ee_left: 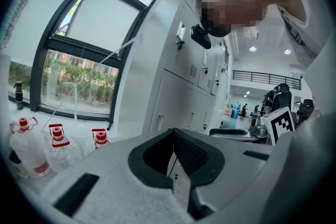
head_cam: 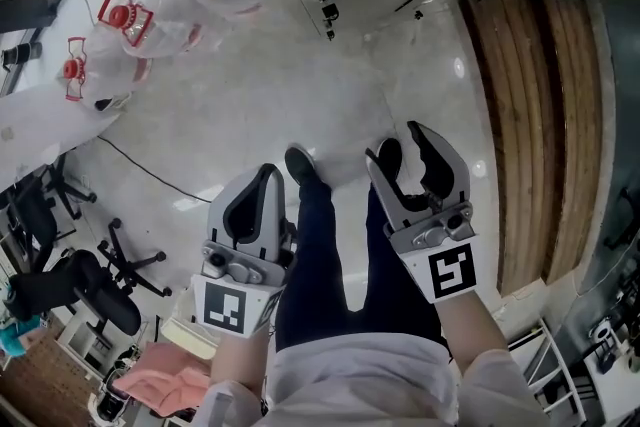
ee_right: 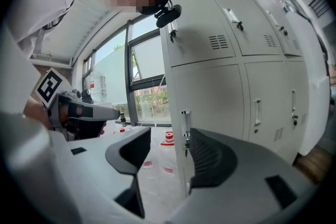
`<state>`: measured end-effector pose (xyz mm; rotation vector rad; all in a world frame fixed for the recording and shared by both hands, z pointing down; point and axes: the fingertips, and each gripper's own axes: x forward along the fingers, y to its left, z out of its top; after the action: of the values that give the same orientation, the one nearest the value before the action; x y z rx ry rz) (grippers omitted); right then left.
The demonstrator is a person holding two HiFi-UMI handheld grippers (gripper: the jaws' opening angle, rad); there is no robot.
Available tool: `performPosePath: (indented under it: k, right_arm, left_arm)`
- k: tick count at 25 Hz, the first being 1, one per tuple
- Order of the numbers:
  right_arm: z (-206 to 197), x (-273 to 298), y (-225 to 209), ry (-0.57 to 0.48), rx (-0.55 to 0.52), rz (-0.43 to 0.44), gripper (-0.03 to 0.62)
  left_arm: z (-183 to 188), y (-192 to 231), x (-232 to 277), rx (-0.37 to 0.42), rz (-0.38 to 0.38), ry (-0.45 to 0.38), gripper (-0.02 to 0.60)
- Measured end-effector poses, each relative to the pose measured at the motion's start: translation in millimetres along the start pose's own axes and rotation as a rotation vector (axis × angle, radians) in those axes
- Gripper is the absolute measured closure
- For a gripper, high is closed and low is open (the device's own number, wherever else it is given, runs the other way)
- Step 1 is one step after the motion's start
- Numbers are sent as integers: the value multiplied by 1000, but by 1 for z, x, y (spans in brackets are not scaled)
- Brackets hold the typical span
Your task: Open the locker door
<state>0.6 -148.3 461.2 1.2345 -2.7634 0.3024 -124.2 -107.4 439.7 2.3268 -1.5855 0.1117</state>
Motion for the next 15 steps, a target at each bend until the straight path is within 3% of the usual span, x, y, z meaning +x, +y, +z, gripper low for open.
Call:
performPosePath:
  k: [4, 15]
  right_arm:
    - [-6, 6, 2, 11, 17, 24, 362]
    - [-19, 38, -4, 2, -4, -2, 361]
  left_arm:
    - [-1, -2, 2, -12, 1, -4, 580]
    - [-9, 20, -9, -42, 67, 9, 580]
